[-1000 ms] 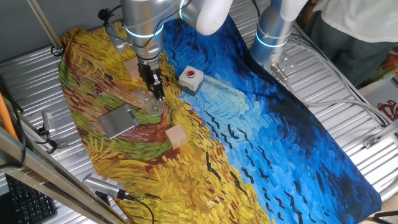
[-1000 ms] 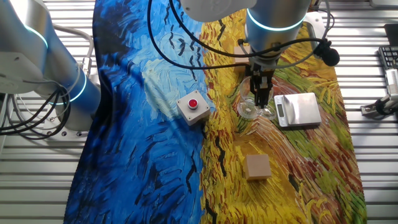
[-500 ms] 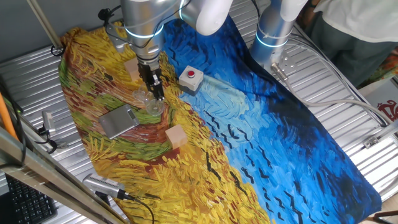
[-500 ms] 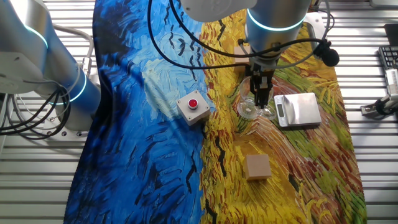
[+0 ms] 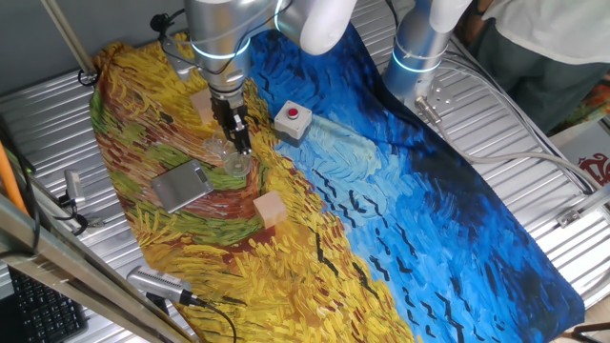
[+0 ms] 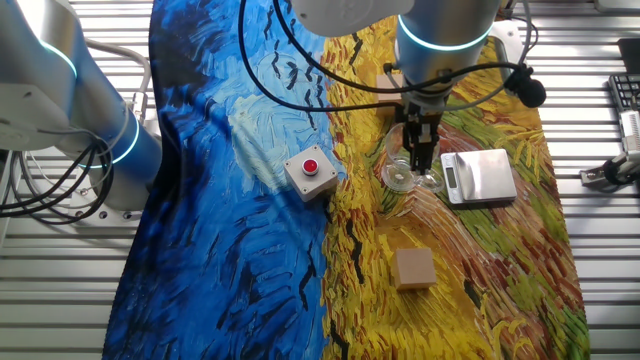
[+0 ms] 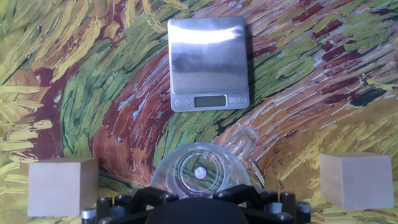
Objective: Pick up the cup
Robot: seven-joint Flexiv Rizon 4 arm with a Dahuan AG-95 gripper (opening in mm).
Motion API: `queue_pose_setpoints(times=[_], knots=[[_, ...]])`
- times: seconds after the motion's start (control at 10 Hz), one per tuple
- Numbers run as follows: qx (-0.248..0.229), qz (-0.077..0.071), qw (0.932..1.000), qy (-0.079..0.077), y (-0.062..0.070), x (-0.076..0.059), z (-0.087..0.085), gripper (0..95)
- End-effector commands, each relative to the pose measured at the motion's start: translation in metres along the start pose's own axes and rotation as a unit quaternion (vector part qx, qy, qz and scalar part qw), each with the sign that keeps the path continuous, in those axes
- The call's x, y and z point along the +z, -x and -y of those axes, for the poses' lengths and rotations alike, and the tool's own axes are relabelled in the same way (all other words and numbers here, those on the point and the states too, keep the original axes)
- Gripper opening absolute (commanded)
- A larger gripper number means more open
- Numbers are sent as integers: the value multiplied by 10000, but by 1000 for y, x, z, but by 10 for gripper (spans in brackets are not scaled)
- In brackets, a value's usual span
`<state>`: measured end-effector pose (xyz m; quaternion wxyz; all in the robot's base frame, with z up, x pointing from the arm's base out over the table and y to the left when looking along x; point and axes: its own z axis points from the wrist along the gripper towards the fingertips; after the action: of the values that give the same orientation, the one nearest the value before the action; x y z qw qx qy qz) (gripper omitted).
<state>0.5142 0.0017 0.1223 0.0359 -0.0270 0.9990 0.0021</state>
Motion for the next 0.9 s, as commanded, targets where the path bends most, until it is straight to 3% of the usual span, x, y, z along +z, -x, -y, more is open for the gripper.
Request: queue_pose_setpoints(times=[0.1,0.9], knots=[[-1,-4,10000,1,2,1,0,950],[-33,24,10000,2,3,3,1,950]])
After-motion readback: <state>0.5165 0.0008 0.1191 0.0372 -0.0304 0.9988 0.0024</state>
